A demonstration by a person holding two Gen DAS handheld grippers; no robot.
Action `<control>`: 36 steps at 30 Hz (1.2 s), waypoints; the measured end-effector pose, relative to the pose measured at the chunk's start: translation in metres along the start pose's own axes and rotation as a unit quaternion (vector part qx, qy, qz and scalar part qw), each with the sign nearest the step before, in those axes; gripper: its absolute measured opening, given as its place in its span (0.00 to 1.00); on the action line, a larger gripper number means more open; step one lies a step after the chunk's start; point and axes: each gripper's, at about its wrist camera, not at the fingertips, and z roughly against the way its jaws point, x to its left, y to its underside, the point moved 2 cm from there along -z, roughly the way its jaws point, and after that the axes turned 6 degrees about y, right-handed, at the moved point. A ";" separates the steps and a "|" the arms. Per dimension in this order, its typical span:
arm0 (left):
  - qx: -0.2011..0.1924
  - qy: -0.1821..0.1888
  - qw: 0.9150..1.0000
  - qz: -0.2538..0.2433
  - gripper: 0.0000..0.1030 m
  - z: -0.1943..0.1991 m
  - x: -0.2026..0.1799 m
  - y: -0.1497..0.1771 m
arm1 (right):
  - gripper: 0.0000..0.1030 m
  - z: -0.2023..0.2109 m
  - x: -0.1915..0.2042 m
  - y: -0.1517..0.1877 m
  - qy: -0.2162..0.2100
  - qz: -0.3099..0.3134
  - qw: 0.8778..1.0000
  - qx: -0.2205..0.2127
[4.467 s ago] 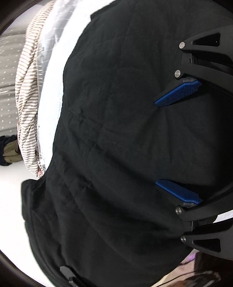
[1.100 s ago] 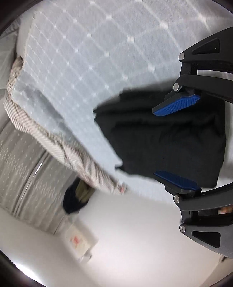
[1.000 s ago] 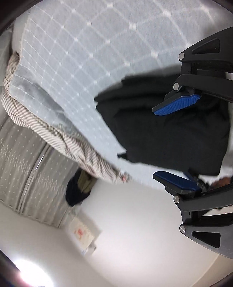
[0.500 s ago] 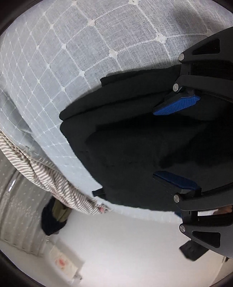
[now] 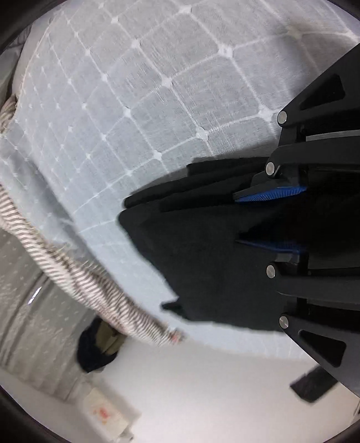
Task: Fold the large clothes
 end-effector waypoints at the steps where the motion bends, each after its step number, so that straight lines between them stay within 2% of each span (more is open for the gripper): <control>1: 0.000 0.003 1.000 0.006 0.59 0.001 0.001 -0.001 | 0.36 0.016 0.000 0.003 -0.005 0.008 1.000 -0.018; 2: 0.000 0.005 1.000 0.010 0.59 0.001 0.002 -0.001 | 0.57 0.025 -0.001 0.007 -0.011 0.012 1.000 -0.024; 3: 0.000 0.006 1.000 0.014 0.59 0.001 0.003 -0.001 | 0.65 0.034 -0.003 0.014 -0.017 0.014 0.999 -0.026; 4: 0.000 0.004 1.000 0.014 0.59 0.003 0.004 0.001 | 0.69 0.039 -0.006 0.020 -0.018 0.012 0.999 -0.023; 8: -0.001 -0.007 1.000 0.001 0.60 0.003 -0.002 0.003 | 0.69 0.037 -0.016 0.040 -0.004 0.010 1.000 0.023; 12: 0.001 -0.012 1.000 0.000 0.60 0.004 -0.005 0.003 | 0.69 0.034 -0.022 0.053 -0.074 -0.029 0.995 0.060; 14: 0.001 -0.015 1.000 -0.001 0.61 0.003 -0.006 0.003 | 0.69 0.034 -0.017 0.059 -0.083 -0.025 0.995 0.059; 15: 0.000 -0.016 1.000 -0.002 0.61 0.003 -0.006 0.003 | 0.65 0.034 -0.014 0.061 -0.077 -0.017 0.995 0.057; 16: 0.000 -0.017 1.000 -0.003 0.61 0.003 -0.007 0.004 | 0.42 0.032 -0.007 0.062 -0.060 -0.001 0.997 0.047; 17: -0.002 -0.021 1.000 -0.005 0.62 0.002 -0.007 0.004 | 0.35 0.029 -0.001 0.063 -0.044 0.015 0.998 0.040; 20: -0.001 -0.030 1.000 -0.010 0.64 0.001 -0.008 0.005 | 0.28 0.032 0.027 0.070 0.018 0.085 0.996 0.010; 22: -0.002 -0.027 1.000 -0.008 0.65 0.002 -0.009 0.004 | 0.27 0.050 0.040 0.070 0.015 0.114 0.993 -0.026; 24: -0.007 -0.015 1.000 -0.008 0.65 0.005 -0.013 0.004 | 0.27 0.067 0.037 0.067 -0.009 0.108 0.993 -0.045; 25: -0.007 -0.013 1.000 -0.010 0.66 0.007 -0.014 0.005 | 0.27 0.069 0.032 0.066 0.000 0.108 0.993 -0.047; 27: -0.004 -0.012 1.000 -0.022 0.67 0.008 -0.020 0.007 | 0.29 0.058 0.018 0.069 0.047 0.110 0.992 -0.032; 28: -0.002 -0.015 0.999 -0.031 0.67 0.008 -0.023 0.008 | 0.36 0.043 0.010 0.071 0.074 0.111 0.991 -0.009; 30: -0.001 -0.034 0.998 -0.052 0.68 0.008 -0.029 0.010 | 0.51 0.022 -0.004 0.077 0.092 0.097 0.991 0.023; 31: -0.001 -0.043 0.997 -0.060 0.68 0.009 -0.031 0.011 | 0.60 0.018 -0.010 0.078 0.093 0.080 0.992 0.028; 32: -0.002 -0.054 0.997 -0.063 0.70 0.011 -0.031 0.010 | 0.66 0.020 -0.012 0.076 0.090 0.071 0.993 0.027; 34: -0.003 -0.068 0.996 -0.059 0.82 0.015 -0.029 0.008 | 0.67 0.030 -0.015 0.071 0.057 0.051 0.997 0.020; 36: 0.001 -0.073 0.996 -0.042 0.83 0.020 -0.024 0.007 | 0.69 0.038 -0.018 0.068 0.026 0.037 0.999 0.015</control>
